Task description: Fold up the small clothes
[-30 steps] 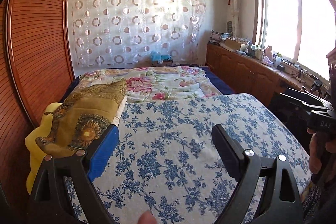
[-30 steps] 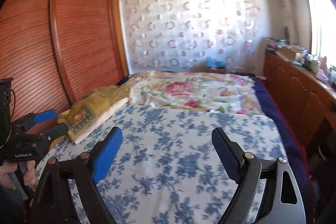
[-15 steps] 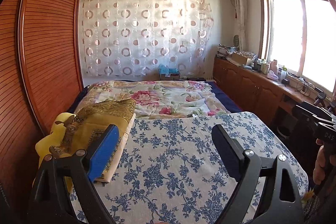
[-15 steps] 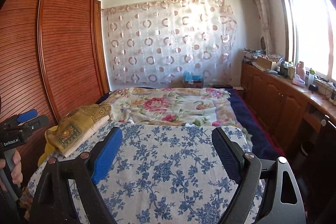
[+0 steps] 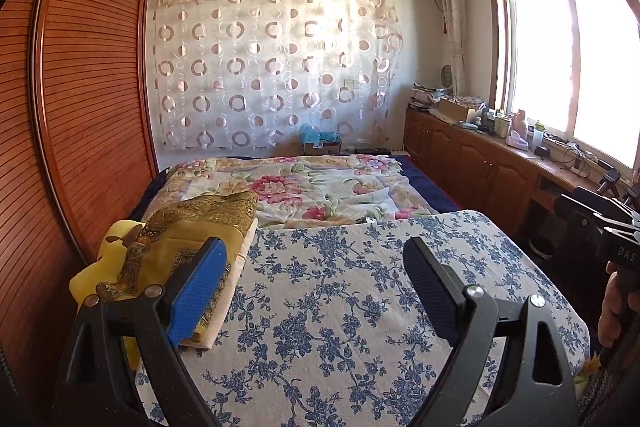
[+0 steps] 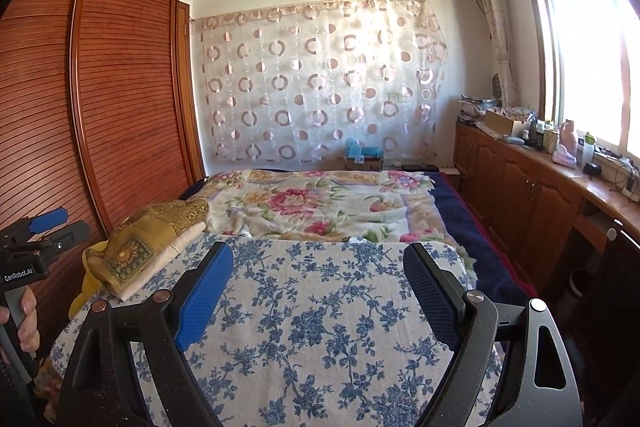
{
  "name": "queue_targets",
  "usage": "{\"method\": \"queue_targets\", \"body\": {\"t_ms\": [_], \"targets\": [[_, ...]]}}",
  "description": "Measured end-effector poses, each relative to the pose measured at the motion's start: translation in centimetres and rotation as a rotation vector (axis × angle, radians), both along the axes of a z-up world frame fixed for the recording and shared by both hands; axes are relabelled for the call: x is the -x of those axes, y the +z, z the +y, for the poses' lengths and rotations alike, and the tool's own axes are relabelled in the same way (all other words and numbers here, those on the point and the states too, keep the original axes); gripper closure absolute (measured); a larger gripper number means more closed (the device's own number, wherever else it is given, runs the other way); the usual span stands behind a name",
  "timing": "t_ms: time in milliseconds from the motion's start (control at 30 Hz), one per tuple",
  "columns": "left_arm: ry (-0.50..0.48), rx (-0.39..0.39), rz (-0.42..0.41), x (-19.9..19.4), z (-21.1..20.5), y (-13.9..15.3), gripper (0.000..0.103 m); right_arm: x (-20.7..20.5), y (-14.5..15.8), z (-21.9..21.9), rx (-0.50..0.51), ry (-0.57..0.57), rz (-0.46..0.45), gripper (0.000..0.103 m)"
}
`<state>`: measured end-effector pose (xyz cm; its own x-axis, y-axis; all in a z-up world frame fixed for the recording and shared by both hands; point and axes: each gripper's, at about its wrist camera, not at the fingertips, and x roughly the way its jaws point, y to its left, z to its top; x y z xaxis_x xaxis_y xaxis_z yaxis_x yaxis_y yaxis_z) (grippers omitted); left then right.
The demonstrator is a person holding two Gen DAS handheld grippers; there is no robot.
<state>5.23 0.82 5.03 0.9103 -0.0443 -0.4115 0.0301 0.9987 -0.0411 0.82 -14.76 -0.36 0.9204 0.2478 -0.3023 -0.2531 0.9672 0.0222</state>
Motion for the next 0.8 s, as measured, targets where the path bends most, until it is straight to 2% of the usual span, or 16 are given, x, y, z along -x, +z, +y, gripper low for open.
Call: {"method": "queue_targets", "body": {"t_ms": [100,800], "targets": [[0.000,-0.001,0.000,0.01,-0.03,-0.04,0.012,-1.05,-0.02,-0.63,0.001,0.002,0.001,0.015],[-0.002,-0.005,-0.001,0.01,-0.26,-0.02,0.013,-1.23,-0.15,-1.14,0.000,0.005,0.001,0.015]]}}
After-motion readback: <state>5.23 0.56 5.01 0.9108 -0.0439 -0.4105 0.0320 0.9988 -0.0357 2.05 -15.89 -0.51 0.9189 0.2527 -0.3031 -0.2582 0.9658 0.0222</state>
